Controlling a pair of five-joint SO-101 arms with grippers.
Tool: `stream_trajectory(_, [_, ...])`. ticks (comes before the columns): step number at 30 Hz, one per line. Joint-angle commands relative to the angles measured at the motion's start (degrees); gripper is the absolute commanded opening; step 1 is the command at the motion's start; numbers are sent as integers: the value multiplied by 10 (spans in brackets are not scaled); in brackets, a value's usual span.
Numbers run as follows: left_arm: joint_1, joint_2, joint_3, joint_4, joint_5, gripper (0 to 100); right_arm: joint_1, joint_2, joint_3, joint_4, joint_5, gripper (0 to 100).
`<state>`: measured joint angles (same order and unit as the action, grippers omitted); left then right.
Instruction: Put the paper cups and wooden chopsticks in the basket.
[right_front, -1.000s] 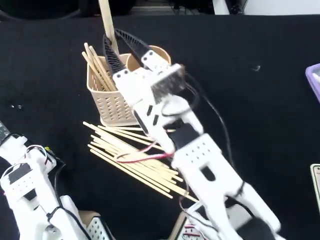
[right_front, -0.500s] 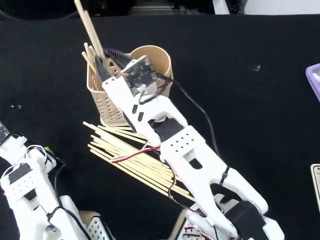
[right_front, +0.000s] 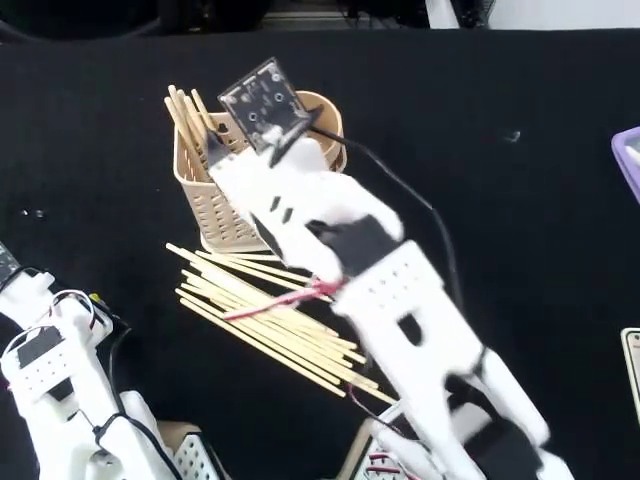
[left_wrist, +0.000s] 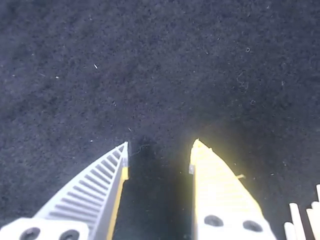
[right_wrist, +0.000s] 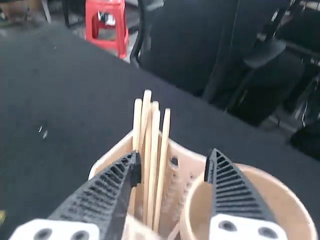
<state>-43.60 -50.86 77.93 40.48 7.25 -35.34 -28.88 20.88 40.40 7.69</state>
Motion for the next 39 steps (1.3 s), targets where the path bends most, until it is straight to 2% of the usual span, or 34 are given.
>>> stream_trajectory(1, [3,-8,-13,-8,0,205,-8,-102,-24,142,-3,215])
stream_trajectory(6, [11,-8,-13,-8,-1,205,-5,-205,61,299,-1,215])
stream_trajectory(10, [25,-8,-12,-7,-1,205,-11,-282,189,342,26,215])
stream_trajectory(15, [25,-7,-12,-7,-1,205,-58,-327,400,244,114,215])
stream_trajectory(20, [25,-8,-12,-8,-1,205,-82,-277,571,23,43,214])
stream_trajectory(32, [24,-8,-12,-8,-1,205,-83,-40,514,-55,55,214])
stream_trajectory(37, [24,-8,-13,-8,-1,205,-83,45,454,-28,55,214])
stream_trajectory(39, [24,-8,-13,-8,-1,205,-84,65,442,-19,56,185])
